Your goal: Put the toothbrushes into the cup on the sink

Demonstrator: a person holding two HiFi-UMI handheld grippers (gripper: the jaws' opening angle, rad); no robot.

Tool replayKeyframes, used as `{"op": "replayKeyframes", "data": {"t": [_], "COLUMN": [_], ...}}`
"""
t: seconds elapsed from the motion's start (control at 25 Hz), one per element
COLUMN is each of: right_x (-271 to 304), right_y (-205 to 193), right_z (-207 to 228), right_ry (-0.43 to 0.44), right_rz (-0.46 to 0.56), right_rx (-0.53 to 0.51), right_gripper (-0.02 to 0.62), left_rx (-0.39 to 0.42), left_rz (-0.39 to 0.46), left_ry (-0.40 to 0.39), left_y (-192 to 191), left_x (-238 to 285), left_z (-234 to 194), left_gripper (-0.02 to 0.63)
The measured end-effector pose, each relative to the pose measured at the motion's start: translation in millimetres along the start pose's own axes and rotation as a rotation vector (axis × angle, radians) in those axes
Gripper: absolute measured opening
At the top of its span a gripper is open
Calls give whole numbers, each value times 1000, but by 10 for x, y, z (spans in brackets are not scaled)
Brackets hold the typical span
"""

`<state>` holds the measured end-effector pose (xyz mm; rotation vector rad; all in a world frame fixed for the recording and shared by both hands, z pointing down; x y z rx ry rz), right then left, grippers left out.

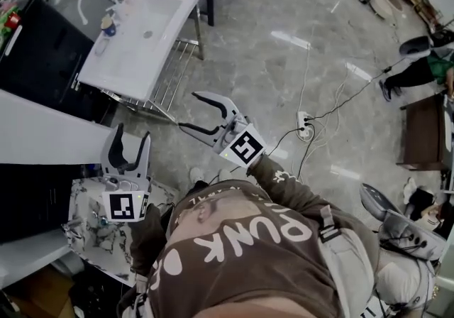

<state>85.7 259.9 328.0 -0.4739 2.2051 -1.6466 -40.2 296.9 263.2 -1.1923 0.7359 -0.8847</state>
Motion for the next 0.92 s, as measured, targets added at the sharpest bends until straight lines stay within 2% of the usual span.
{"op": "replayKeyframes", "data": {"t": [0.24,0.56,0.92], "right_x": [133,404,635], "right_y": [10,110,171], "right_z": [-72,-97,-93], "right_ry": [-18,-38,-29], "right_rz": [-3,28,6], "right_rx": [6,-14,-41], "right_gripper": [288,288,288], "left_rx": [7,30,19], "left_rz": [17,37,48], "left_ry": [-17,1,14], "left_y": [19,0,-21], "left_x": [-62,-149,-192], "left_z": [-146,-515,-747], "left_gripper": [241,241,241]}}
Point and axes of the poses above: the fingertips, and each gripper's own axes: x forward along the fingers, z to its right, y out of its top, the point moved 2 cm from there along -x, backward along the fingers, and after that the axes turned 2 degrees about -x, right-handed, at the moved point
